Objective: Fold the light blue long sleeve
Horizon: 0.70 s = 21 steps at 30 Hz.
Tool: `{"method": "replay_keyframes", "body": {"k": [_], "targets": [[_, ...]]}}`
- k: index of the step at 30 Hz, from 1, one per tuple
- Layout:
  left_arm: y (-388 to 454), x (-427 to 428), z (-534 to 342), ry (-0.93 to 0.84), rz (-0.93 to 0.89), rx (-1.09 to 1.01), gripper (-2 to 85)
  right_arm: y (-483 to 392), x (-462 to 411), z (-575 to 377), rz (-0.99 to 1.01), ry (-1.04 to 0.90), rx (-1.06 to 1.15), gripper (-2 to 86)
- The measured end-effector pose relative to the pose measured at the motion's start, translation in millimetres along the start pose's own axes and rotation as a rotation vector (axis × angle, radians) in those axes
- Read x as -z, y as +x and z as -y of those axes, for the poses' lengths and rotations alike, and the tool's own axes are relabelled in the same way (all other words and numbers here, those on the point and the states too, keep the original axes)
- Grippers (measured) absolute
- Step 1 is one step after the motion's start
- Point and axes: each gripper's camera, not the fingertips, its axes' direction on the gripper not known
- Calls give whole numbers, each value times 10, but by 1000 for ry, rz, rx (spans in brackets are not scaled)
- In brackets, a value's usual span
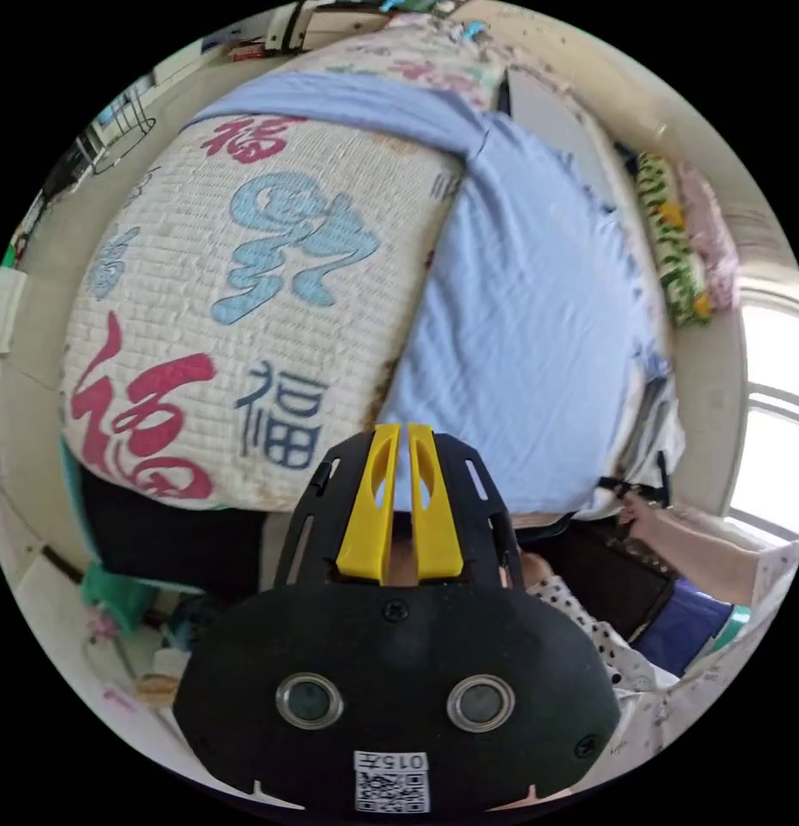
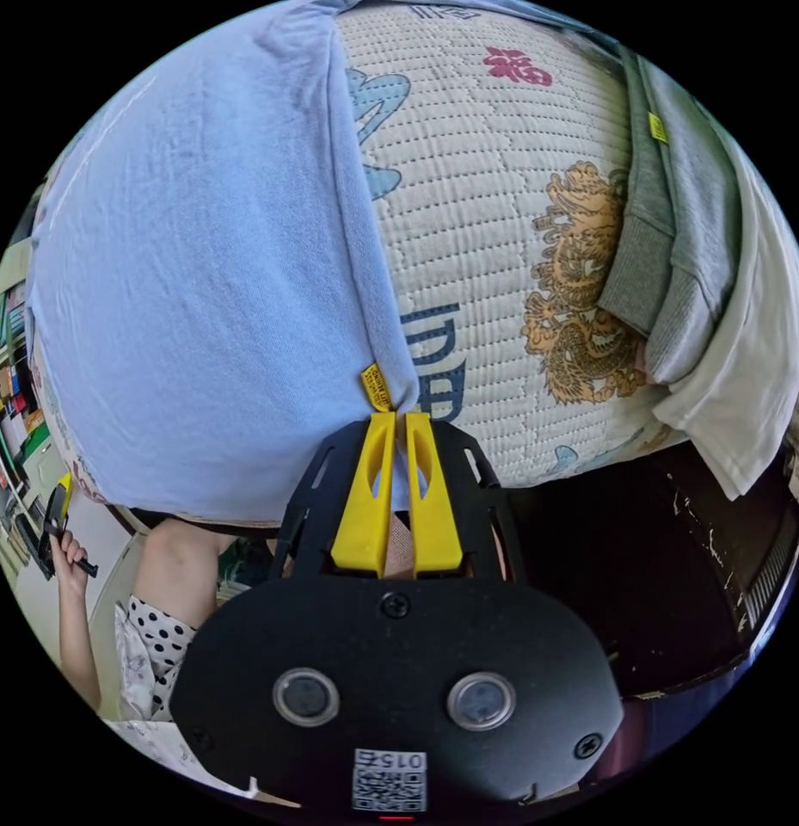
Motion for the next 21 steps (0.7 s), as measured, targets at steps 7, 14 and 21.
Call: {"method": "replay_keyframes", "body": {"k": [7,14,21], "targets": [[27,-680,-264,-79,238,41,0,257,-2,54,103,-45,28,7],[-90,-1275,-627,-147,397,-109,-7,362,22,108,126,-48,103,6],[-407,-1820,-1085,-181,477,-157,-5,267,137,19,-11,19,187,4]]}}
